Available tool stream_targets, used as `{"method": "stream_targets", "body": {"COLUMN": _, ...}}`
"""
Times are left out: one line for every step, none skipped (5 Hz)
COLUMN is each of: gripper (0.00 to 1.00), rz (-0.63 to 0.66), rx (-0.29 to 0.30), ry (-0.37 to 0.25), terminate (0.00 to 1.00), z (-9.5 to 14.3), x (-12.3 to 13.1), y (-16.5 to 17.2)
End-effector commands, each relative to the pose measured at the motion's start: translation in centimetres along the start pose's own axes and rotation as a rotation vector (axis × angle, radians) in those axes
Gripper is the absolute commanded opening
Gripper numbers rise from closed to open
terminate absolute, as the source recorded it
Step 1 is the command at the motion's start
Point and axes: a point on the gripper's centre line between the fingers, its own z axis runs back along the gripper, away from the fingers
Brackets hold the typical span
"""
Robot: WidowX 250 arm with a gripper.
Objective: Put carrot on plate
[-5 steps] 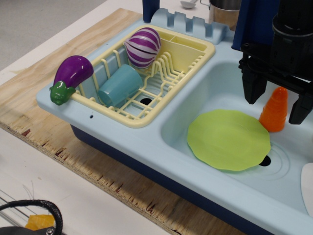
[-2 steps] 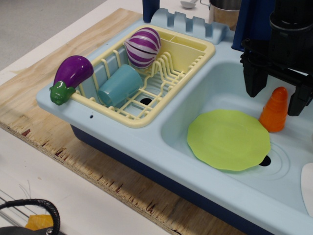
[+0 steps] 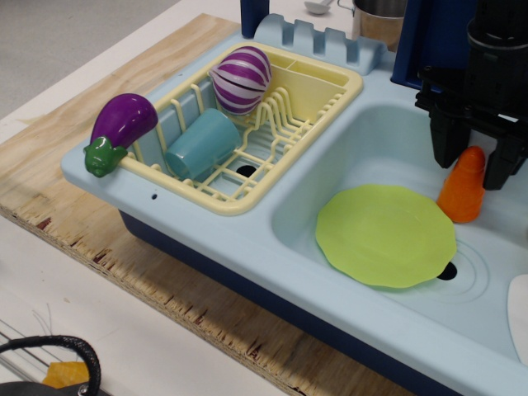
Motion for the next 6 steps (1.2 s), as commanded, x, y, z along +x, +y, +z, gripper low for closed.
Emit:
{"method": "stream_targets", "body": {"gripper": 0.0, "rz": -0.008, "rx": 0.019, "ry": -0.061, "terminate": 0.0, "z": 2.8, "x": 0.5, "y": -0.5}}
{"method": "stream_targets", "body": {"gripper": 0.0, "rz": -0.028, "rx": 0.062, "ry": -0.109, "terminate": 0.0, "z": 4.3, "x": 0.5, "y": -1.0}}
{"method": "stream_targets", "body": {"gripper": 0.0, "rz": -0.027, "rx": 0.087, "ry": -0.149, "terminate": 0.0, "z": 5.3, "x": 0.4, "y": -1.2}}
{"method": "stream_targets", "body": {"gripper": 0.0, "rz": 0.021, "rx": 0.112, "ry": -0.129, "terminate": 0.0, "z": 6.0, "x": -0.8, "y": -0.8}}
{"method": "stream_targets", "body": {"gripper": 0.0, "rz": 0.099, "rx": 0.101, "ry": -0.124, "terminate": 0.0, "z": 5.8, "x": -2.5, "y": 0.0}}
{"method": "stream_targets", "body": {"gripper": 0.0, "rz": 0.166, "rx": 0.088, "ry": -0.093, "terminate": 0.0, "z": 5.5, "x": -4.2, "y": 0.2}}
